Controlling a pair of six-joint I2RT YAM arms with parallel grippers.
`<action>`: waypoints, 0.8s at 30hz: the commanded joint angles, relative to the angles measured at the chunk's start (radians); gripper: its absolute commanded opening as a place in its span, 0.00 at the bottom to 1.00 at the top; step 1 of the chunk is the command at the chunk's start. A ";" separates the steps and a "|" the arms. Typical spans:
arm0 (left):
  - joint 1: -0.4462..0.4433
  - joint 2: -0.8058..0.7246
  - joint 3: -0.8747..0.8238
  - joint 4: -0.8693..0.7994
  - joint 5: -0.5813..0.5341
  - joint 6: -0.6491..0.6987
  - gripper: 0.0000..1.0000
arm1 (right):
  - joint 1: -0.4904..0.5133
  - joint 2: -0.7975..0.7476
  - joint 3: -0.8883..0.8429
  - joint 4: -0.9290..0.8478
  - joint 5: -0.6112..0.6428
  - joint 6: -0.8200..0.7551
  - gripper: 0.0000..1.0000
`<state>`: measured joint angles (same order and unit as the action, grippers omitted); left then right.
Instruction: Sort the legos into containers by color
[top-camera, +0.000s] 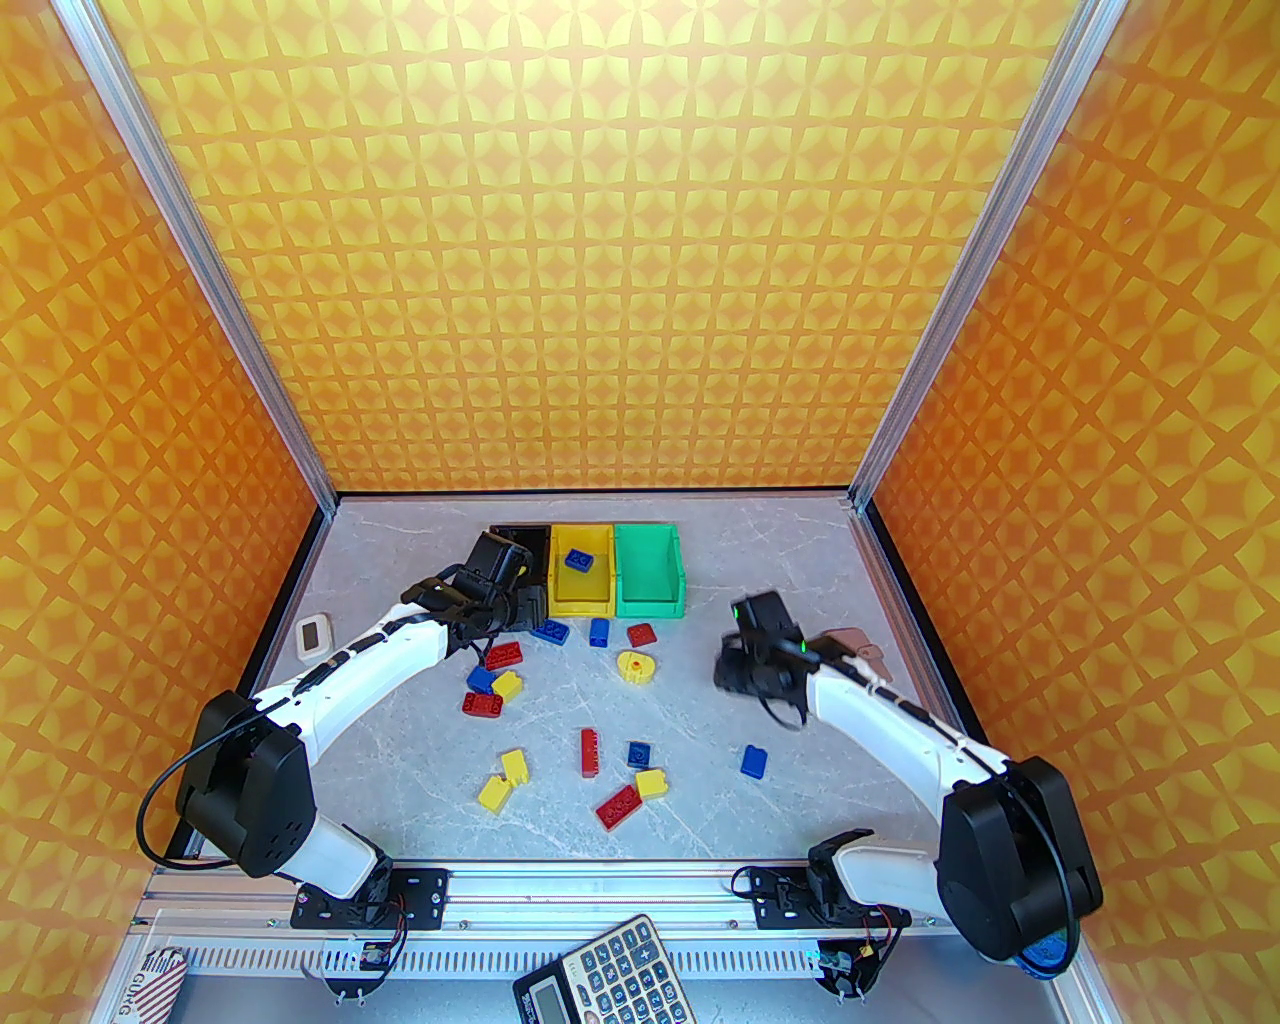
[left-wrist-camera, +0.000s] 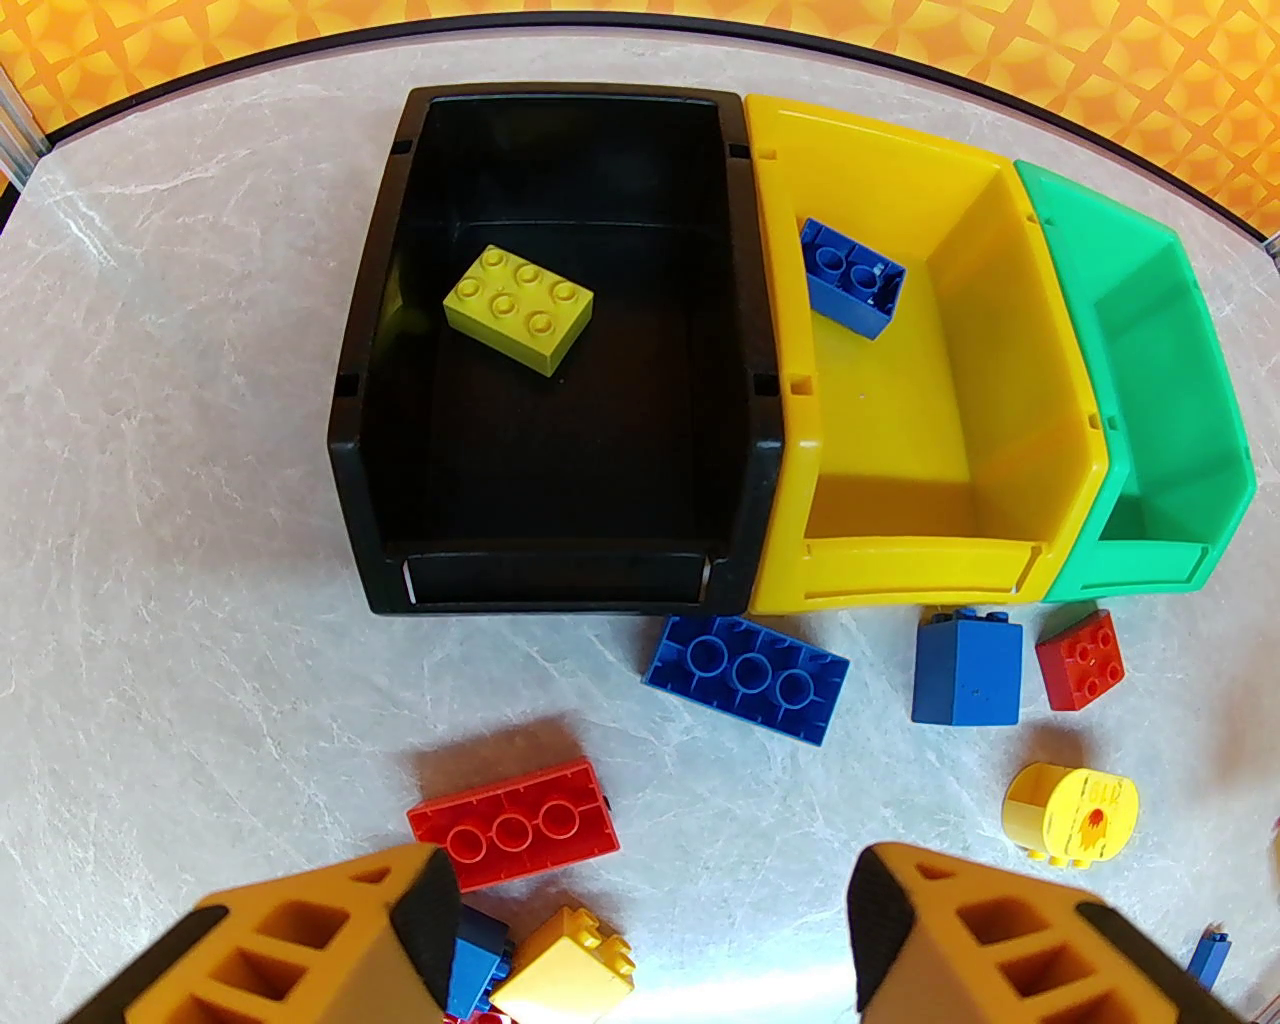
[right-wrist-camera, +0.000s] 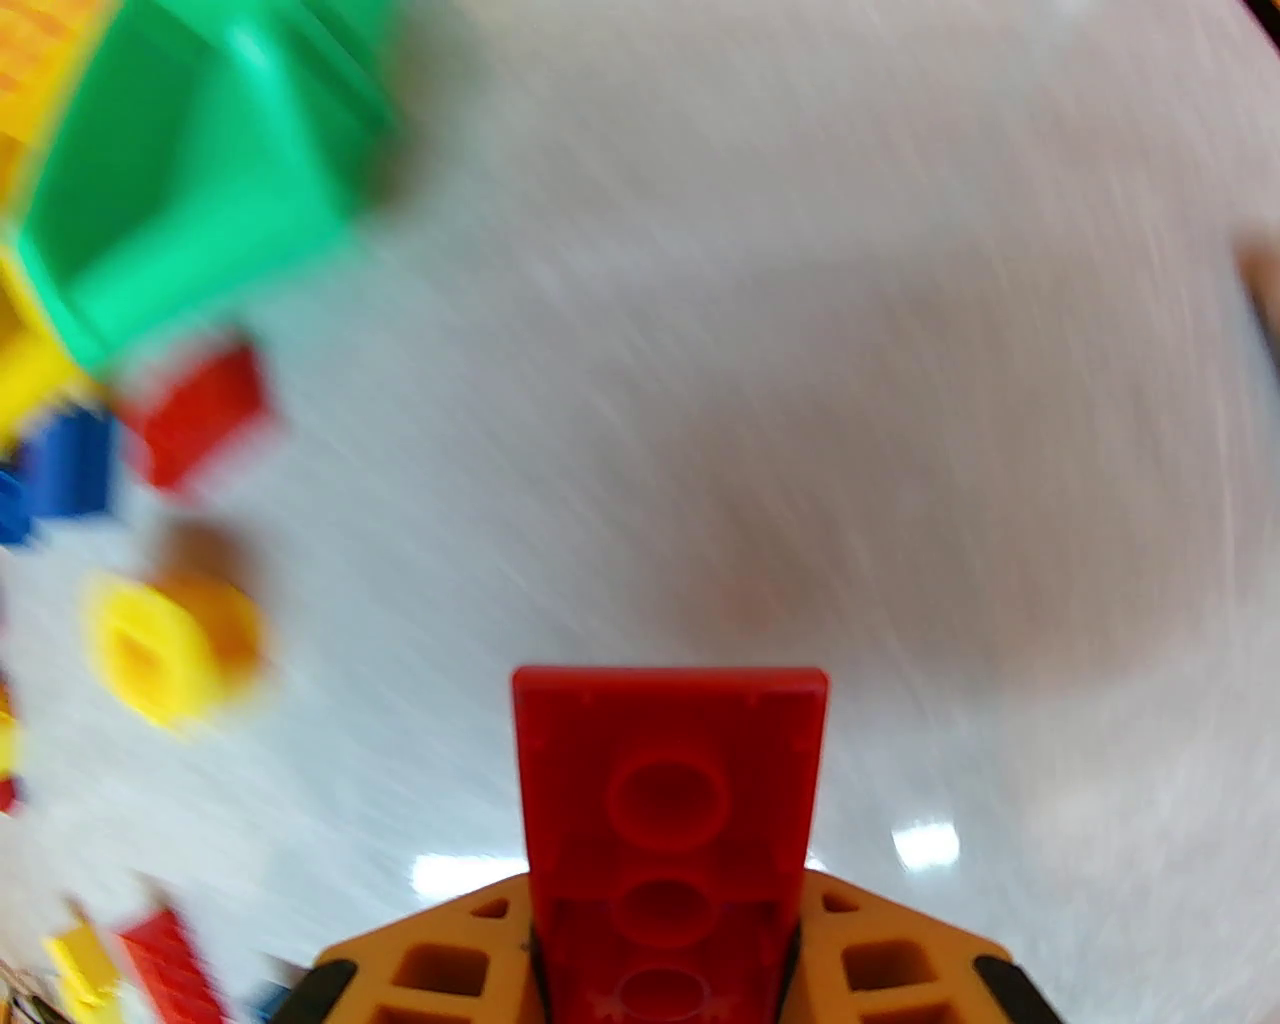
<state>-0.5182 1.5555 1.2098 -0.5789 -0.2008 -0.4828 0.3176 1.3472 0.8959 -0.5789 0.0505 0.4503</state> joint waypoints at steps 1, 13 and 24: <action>-0.007 -0.029 -0.003 -0.015 -0.015 -0.021 0.68 | 0.010 0.063 0.120 0.054 -0.032 -0.046 0.21; -0.011 -0.104 -0.027 -0.057 -0.014 -0.044 0.69 | 0.052 0.510 0.597 0.089 -0.081 -0.093 0.29; -0.014 -0.133 -0.046 -0.084 -0.014 -0.063 0.70 | 0.056 0.530 0.647 0.052 -0.090 -0.169 0.66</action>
<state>-0.5240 1.4384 1.1778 -0.6315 -0.2008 -0.5243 0.3702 1.9469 1.5784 -0.5171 -0.0311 0.3222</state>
